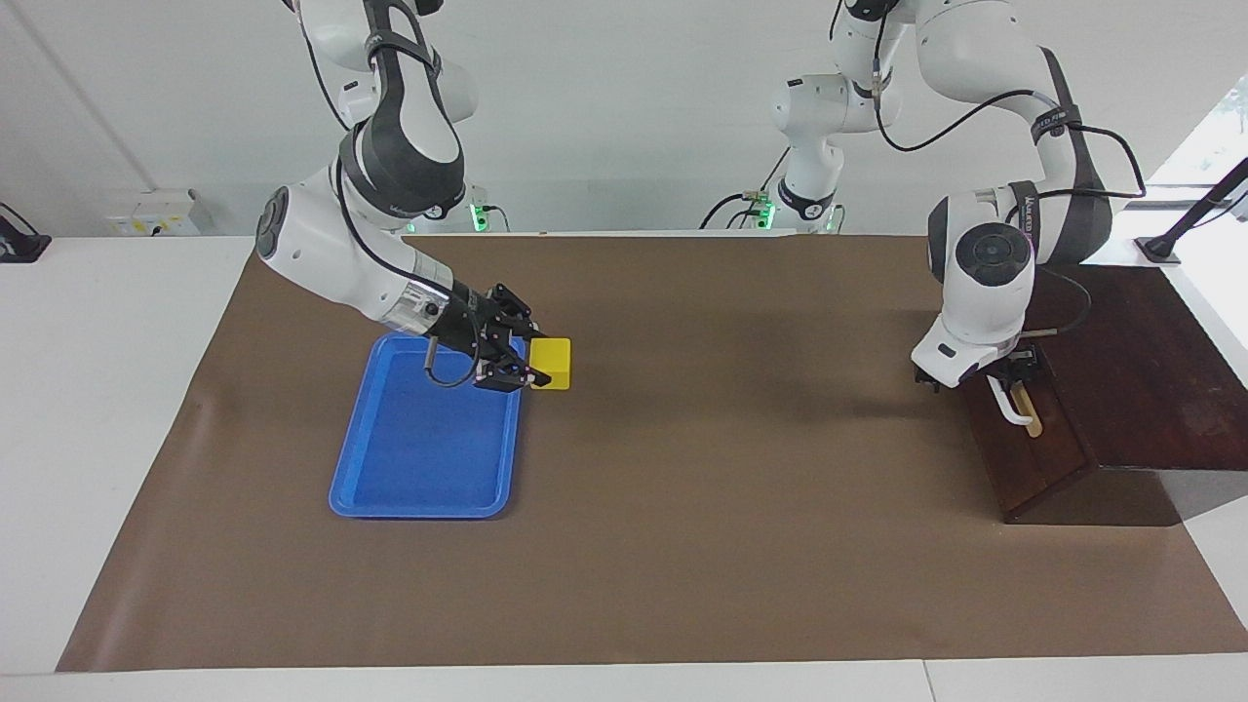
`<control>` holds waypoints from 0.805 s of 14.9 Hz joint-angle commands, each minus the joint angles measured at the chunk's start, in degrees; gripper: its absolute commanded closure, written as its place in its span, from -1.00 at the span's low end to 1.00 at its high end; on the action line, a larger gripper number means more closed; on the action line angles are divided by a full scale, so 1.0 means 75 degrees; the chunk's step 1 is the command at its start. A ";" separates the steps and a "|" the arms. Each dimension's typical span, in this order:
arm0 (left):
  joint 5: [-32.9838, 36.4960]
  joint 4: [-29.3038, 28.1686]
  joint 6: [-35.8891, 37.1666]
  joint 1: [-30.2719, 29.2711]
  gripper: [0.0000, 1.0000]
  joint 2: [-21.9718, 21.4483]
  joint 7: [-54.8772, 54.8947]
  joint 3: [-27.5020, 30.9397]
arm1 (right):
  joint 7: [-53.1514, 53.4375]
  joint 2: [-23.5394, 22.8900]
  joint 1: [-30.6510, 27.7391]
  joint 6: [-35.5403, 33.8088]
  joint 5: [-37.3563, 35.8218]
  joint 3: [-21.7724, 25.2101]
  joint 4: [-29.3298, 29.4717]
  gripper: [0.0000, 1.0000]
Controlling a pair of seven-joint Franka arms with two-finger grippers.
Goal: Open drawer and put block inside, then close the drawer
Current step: 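Pull the drawer farther open with the left gripper, then release the handle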
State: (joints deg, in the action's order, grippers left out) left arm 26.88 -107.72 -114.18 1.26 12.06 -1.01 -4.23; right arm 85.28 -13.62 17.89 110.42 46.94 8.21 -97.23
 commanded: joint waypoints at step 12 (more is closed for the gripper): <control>-0.0080 -0.0369 -0.0257 0.0547 -1.00 -0.0237 -0.0802 -0.0010 | -0.0097 -0.0012 -0.0042 -0.0098 -0.0094 -0.0040 0.0133 1.00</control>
State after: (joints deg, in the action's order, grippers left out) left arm 27.02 -108.26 -114.89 3.78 11.86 -5.21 -4.58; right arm 85.27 -13.62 17.89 110.42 46.94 8.18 -97.12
